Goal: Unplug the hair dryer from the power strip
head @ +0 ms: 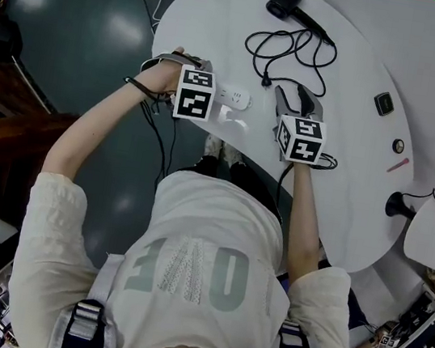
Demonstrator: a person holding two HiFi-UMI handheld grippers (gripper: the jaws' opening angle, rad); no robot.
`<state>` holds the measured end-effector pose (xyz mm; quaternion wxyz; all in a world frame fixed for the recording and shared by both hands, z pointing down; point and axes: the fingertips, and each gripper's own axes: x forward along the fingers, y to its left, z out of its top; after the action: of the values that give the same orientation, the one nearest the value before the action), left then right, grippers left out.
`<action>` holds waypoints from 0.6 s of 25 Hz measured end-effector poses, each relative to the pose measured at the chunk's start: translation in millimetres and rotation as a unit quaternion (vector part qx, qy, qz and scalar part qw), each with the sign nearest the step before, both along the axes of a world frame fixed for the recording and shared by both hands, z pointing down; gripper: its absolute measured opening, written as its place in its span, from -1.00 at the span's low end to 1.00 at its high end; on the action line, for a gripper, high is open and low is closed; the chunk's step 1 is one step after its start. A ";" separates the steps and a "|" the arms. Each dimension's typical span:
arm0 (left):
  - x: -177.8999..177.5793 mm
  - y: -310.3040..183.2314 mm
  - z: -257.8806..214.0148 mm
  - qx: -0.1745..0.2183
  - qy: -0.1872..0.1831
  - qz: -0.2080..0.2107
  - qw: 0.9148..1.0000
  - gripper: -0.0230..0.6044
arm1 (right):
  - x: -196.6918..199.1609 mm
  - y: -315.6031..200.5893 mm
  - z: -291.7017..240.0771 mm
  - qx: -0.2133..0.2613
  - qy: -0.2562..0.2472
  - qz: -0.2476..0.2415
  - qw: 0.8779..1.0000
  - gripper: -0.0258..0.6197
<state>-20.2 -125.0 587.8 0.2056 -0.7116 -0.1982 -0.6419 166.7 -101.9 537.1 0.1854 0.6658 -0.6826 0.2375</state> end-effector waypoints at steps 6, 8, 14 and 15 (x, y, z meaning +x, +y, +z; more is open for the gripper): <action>49.5 -7.9 -57.9 -0.019 0.112 -0.055 0.992 -0.17 | 6.7 -13.1 -37.1 0.039 0.009 0.006 0.999 -0.26; 77.5 -21.8 -89.5 -0.023 0.187 -0.102 0.977 -0.17 | 13.4 -25.2 -64.0 0.072 0.012 0.019 0.997 -0.26; 125.2 -55.9 -197.2 -0.064 0.418 -0.269 0.865 -0.27 | 18.3 -46.0 -169.3 0.193 0.019 0.045 0.980 -0.34; 125.7 -59.2 -214.9 -0.060 0.450 -0.287 0.843 -0.47 | 16.5 -46.1 -187.0 0.216 0.021 0.046 0.975 -0.47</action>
<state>105.5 -184.2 372.8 0.0354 -0.9584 0.0909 -0.2683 183.2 -148.0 350.0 0.0401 0.7254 -0.6827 0.0787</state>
